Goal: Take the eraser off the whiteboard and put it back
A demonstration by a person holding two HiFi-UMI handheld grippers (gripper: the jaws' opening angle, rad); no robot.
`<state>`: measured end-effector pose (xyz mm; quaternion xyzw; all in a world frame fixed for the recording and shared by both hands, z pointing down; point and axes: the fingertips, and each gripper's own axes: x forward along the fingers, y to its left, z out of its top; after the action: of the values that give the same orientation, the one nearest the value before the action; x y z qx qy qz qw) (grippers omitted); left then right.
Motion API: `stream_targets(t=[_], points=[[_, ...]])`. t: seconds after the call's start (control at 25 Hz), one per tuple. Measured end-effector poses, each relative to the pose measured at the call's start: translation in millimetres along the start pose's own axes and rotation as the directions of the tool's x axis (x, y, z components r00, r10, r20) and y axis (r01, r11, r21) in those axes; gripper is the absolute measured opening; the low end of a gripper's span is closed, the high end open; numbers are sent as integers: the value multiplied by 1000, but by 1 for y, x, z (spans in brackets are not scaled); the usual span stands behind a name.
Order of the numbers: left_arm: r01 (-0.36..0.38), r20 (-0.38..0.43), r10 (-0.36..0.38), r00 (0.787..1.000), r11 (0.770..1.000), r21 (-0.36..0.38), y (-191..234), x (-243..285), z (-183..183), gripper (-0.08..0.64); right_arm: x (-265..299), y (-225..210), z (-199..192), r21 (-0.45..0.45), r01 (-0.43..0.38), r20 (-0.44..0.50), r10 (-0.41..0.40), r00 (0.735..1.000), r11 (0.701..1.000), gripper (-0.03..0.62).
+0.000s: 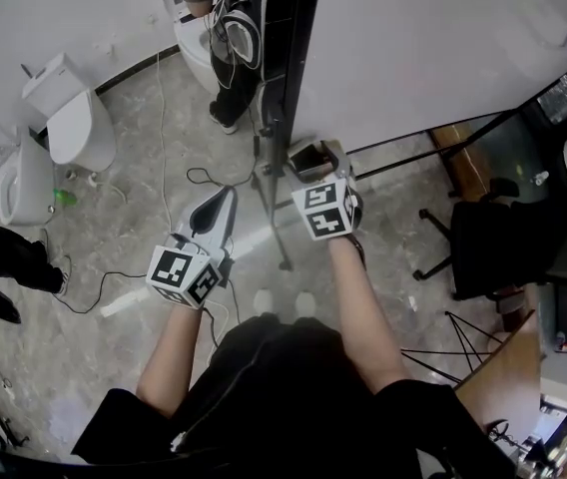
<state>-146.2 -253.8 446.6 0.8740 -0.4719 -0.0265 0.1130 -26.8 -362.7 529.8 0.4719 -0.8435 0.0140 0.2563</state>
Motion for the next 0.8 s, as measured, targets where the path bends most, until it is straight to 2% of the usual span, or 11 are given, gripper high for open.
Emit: stream_targets(t=[0.4,0.64,0.8], points=[[9,-5,-9,1000,1000,-3,4,0,0,5,7,-3,-1,22,47,-28,-46,999,999,344],[4,-9,-4,1000,1000,-4,8,-3,-1,5,10,-4,0,65,40,-25,-38,999,997,331],[4,-10,-4,1000,1000,-2,8,-3,-1,5,13,-1,0,57,26,-29,-24,999,998,323]])
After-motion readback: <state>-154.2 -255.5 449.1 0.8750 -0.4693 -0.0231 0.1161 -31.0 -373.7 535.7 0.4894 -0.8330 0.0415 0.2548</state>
